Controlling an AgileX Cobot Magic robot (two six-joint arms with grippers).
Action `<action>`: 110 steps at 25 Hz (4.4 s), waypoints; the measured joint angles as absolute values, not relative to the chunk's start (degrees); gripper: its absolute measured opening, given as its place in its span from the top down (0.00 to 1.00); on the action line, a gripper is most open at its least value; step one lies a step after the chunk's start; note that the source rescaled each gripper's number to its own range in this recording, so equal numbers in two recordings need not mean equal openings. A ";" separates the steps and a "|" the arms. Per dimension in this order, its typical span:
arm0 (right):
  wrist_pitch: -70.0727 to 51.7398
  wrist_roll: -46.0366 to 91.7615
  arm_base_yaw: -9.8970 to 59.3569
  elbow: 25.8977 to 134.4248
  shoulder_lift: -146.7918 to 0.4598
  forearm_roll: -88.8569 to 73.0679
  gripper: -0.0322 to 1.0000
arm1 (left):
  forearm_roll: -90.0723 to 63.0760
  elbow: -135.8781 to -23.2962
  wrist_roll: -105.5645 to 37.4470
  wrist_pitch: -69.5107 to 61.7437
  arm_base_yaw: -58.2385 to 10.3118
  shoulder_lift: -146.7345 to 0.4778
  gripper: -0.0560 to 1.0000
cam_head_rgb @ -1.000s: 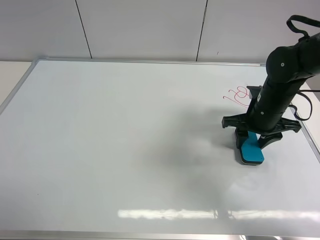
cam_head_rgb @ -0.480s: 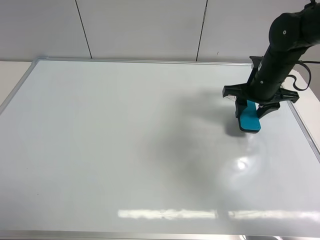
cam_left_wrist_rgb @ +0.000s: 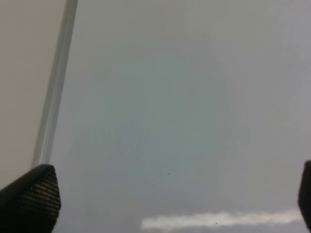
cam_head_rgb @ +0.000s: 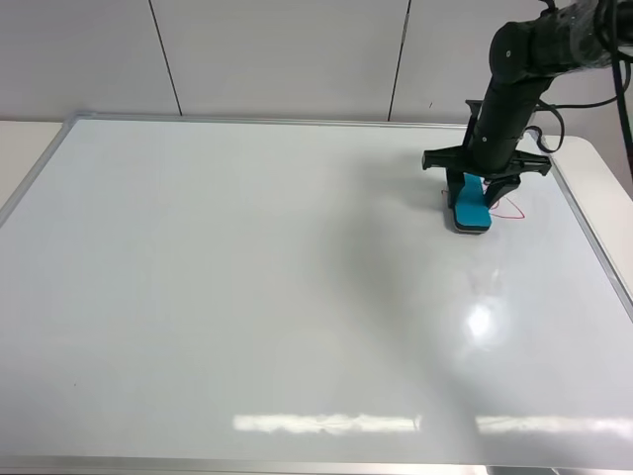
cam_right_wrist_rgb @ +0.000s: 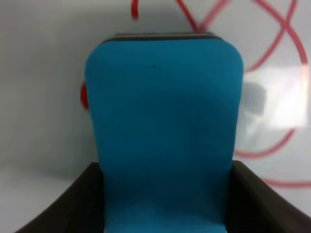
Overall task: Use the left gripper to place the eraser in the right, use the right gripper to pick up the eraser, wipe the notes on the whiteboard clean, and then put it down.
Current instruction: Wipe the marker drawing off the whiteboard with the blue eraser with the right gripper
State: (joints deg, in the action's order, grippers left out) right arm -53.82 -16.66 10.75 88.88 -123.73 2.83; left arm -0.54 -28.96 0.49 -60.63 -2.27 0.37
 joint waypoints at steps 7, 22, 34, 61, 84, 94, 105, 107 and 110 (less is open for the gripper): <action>-55.00 -15.10 8.03 92.63 -126.96 1.42 0.96 | -0.54 -28.96 0.49 -60.63 -2.27 0.37 0.00; -57.50 -12.30 -1.21 92.69 -127.08 4.39 0.96 | -0.50 -28.96 0.49 -60.63 -2.27 0.37 0.00; -49.46 -10.04 15.17 92.69 -127.21 -4.77 0.96 | -0.50 -28.96 0.49 -60.63 -2.27 0.37 0.00; -41.58 -4.21 0.00 94.88 -128.58 -4.33 0.96 | -0.50 -28.96 0.49 -60.63 -2.27 0.37 0.00; -41.62 3.18 9.62 101.76 -133.50 -7.69 0.96 | -0.50 -28.96 0.49 -60.63 -2.27 0.37 0.00; -42.45 0.00 -1.62 101.82 -133.33 1.42 0.96 | -0.50 -28.96 0.49 -60.63 -2.27 0.37 0.00; -47.34 0.00 1.09 101.70 -132.15 3.67 0.96 | -0.50 -28.96 0.49 -60.63 -2.27 0.37 0.00; -48.07 0.00 4.62 101.70 -132.15 3.28 0.96 | -0.50 -28.96 0.49 -60.63 -2.27 0.37 0.00; -49.04 0.00 9.79 101.70 -132.15 1.96 0.96 | -0.50 -28.96 0.49 -60.63 -2.27 0.37 0.00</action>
State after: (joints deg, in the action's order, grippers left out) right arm -49.04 0.00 9.79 101.70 -132.15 1.96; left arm -0.50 -28.96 0.49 -60.63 -2.27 0.37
